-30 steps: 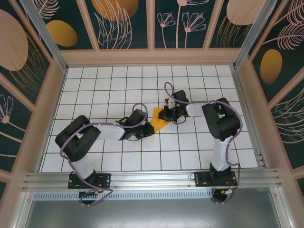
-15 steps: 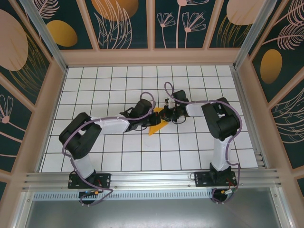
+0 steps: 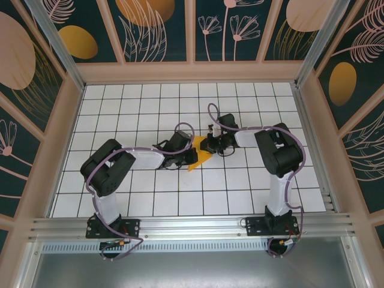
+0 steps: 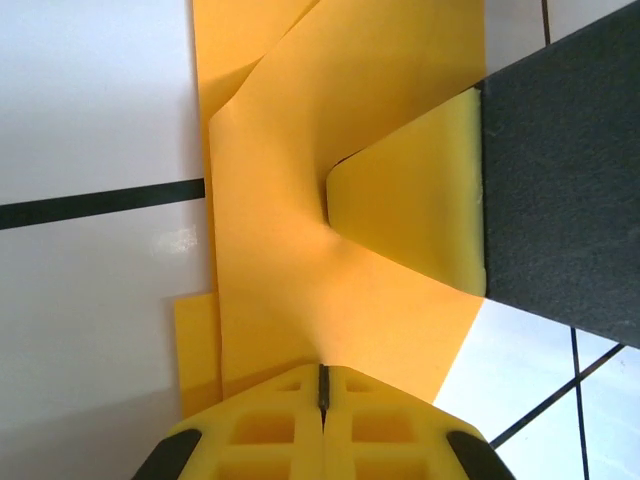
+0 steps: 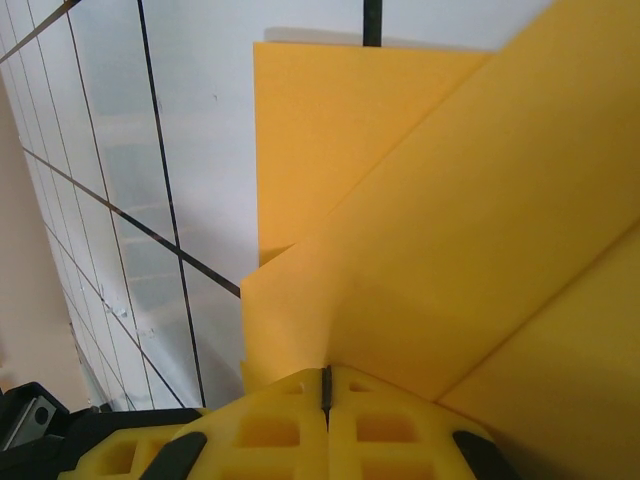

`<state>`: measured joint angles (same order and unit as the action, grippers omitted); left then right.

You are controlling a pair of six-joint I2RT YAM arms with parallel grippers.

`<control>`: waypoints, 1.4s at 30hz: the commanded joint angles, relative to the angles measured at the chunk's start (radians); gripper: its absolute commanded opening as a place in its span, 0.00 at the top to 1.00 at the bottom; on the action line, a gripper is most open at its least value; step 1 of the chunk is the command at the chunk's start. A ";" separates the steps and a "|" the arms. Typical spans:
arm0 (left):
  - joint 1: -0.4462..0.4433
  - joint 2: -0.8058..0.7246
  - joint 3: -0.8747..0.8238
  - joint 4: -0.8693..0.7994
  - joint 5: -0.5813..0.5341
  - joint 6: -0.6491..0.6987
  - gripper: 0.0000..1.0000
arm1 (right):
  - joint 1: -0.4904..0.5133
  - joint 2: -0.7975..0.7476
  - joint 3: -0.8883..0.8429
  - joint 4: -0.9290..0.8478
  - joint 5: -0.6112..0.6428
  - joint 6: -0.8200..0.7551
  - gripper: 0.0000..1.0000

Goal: Fold a paper plane with a square sheet of paper (pick it up from the middle)

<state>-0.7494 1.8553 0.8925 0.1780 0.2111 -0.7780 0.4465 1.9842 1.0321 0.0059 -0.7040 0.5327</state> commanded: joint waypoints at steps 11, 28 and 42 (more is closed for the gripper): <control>0.004 -0.101 -0.206 0.033 0.181 0.086 1.00 | 0.000 0.105 -0.023 -0.104 0.158 -0.019 1.00; -0.037 -0.187 -0.249 -0.126 0.117 0.126 1.00 | -0.005 0.110 -0.024 -0.109 0.166 -0.016 1.00; -0.034 -0.253 -0.100 -0.014 0.021 0.124 1.00 | -0.007 0.120 -0.025 -0.108 0.165 -0.011 1.00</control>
<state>-0.7818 1.5658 0.7521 0.1329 0.2798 -0.6643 0.4408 1.9945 1.0431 -0.0086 -0.7181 0.5331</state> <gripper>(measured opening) 0.065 0.058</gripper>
